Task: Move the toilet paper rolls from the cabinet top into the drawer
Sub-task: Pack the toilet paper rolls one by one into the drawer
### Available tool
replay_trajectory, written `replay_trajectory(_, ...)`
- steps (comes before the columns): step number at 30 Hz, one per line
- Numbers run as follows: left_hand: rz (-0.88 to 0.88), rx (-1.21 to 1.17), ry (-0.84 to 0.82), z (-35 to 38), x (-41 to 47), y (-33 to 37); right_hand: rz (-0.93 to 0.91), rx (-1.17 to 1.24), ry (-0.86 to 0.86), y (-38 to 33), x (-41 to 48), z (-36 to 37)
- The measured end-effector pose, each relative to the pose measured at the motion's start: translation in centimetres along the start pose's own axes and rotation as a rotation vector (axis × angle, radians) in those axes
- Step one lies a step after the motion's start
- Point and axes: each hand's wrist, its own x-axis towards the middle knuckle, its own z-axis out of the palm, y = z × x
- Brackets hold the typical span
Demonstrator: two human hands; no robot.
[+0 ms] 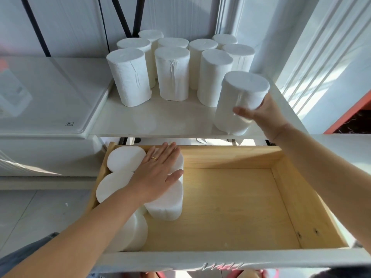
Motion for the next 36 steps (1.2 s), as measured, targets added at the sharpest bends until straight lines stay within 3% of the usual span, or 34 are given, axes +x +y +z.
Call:
replay_trajectory(5, 0.053, -0.012, -0.006, 0.0, -0.3, -0.9, 0.015, 0.1, -0.361, -1.2, -6.6, 1.0)
replay_trajectory(8, 0.051, -0.014, 0.003, -0.1, -0.3, -0.8, 0.097, 0.096, -0.487, 0.5, -8.7, 2.2)
replay_trajectory(15, 0.041, -0.012, -0.008, -0.3, -0.4, -0.6, 0.256, -0.087, -0.563, 7.2, -10.7, 5.2)
replay_trajectory(20, 0.041, -0.011, -0.017, -0.4, -0.4, -0.6, 0.395, -0.158, -0.674, 7.7, -10.8, 4.3)
replay_trajectory(22, 0.044, -0.009, -0.014, -0.3, -0.3, -0.6, 0.513, -0.105, -0.745, 7.1, -10.2, 3.6)
replay_trajectory(27, 0.048, -0.023, -0.007, -0.2, -0.4, -0.7, 0.781, 0.034, -0.62, 5.6, -9.5, 5.0)
replay_trajectory(36, 0.021, -0.039, 0.0, 0.0, -0.9, -1.0, 0.983, 0.021, -0.877, 5.2, -15.0, 5.0)
